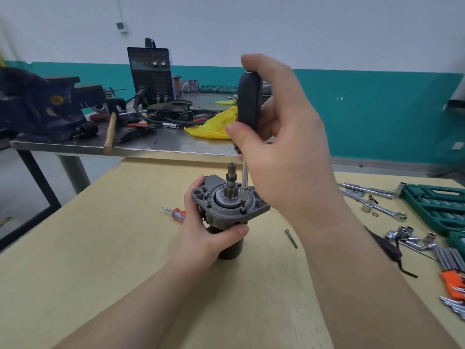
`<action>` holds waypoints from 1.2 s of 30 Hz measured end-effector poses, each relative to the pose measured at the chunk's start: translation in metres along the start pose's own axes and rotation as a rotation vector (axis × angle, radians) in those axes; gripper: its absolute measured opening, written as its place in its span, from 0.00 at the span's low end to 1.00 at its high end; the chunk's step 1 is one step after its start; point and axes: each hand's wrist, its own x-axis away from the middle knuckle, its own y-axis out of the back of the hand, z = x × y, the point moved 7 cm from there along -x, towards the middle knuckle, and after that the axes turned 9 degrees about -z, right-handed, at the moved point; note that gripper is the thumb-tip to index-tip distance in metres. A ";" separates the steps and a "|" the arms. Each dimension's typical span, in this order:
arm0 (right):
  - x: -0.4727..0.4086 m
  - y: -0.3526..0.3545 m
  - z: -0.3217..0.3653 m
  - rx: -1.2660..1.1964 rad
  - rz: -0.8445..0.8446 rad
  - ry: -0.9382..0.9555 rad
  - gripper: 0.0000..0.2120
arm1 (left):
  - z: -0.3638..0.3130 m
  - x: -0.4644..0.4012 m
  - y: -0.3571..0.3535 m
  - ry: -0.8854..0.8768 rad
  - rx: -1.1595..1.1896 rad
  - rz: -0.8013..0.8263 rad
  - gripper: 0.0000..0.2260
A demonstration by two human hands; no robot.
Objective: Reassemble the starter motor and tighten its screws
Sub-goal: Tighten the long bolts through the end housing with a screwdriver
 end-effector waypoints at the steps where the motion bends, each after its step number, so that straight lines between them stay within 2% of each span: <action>1: 0.001 -0.001 0.001 0.035 -0.030 0.012 0.30 | 0.000 0.000 0.000 -0.001 -0.004 -0.005 0.47; 5: 0.000 -0.001 0.000 0.086 -0.081 0.038 0.27 | 0.001 0.000 0.001 -0.001 -0.003 -0.011 0.48; 10: -0.006 -0.004 -0.012 -0.271 0.043 -0.173 0.21 | 0.006 -0.002 0.000 0.006 -0.041 0.013 0.51; 15: -0.007 -0.004 -0.005 -0.437 0.180 -0.205 0.26 | 0.006 -0.002 0.000 -0.012 -0.071 0.020 0.54; 22: -0.008 -0.002 -0.001 -0.263 0.061 -0.109 0.32 | 0.015 -0.003 -0.003 -0.003 -0.064 0.038 0.56; 28: -0.004 0.004 0.006 0.129 -0.152 0.013 0.22 | 0.011 -0.001 -0.004 -0.050 -0.051 0.029 0.57; 31: -0.005 0.010 0.012 0.203 -0.219 0.080 0.17 | 0.012 0.000 -0.005 -0.064 -0.064 0.027 0.57; 33: -0.008 0.009 0.007 0.094 -0.135 0.035 0.15 | 0.013 0.001 -0.005 -0.069 -0.075 0.035 0.57; 36: -0.012 0.003 -0.004 -0.249 0.083 -0.144 0.14 | 0.014 0.000 -0.004 -0.063 -0.083 0.047 0.57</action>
